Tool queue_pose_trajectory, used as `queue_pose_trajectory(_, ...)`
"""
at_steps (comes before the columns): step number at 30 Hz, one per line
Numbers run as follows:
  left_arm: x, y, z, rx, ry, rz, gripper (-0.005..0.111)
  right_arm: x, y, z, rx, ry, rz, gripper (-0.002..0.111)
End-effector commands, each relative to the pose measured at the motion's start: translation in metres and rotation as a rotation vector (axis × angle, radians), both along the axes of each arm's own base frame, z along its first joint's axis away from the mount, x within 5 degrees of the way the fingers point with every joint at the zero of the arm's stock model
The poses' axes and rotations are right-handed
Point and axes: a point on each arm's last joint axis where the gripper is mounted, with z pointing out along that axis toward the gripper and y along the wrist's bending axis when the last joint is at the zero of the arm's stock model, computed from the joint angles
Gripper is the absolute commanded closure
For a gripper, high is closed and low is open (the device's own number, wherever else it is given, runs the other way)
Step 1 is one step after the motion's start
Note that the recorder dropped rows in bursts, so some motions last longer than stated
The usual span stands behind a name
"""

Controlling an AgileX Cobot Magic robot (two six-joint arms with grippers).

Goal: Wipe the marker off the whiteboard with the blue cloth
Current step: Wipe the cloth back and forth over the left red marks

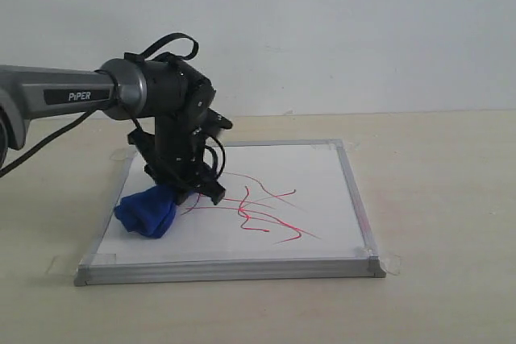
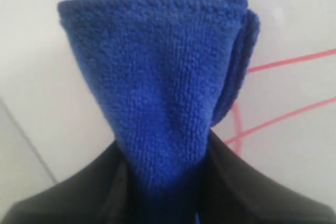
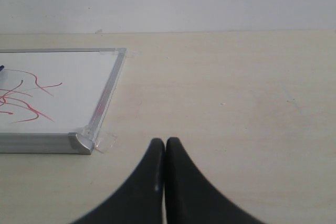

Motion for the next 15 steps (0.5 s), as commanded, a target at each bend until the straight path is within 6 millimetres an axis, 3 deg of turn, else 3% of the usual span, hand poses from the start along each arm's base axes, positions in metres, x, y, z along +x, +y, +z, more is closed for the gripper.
queue_pose_trajectory(1,0.003,0.056,-0.012,0.092,0.089,0.158,0.103,0.0,0.0,0.001,-0.004,-0.012,0.001,0.109)
queue_pose_trajectory(4,0.002,0.073,-0.013,0.057,0.126,0.228,0.103,0.0,0.0,0.001,-0.004,-0.012,0.001,0.109)
queue_pose_trajectory(7,0.001,0.074,-0.015,-0.015,0.155,0.239,0.103,0.0,0.0,0.001,-0.004,-0.012,0.001,0.109)
queue_pose_trajectory(11,0.0,0.056,-0.018,-0.172,0.183,0.221,0.103,0.0,0.0,0.001,-0.004,-0.012,0.001,0.109)
queue_pose_trajectory(15,-0.007,0.034,-0.026,-0.215,0.233,0.214,0.103,0.0,0.0,0.001,-0.004,-0.012,0.001,0.109)
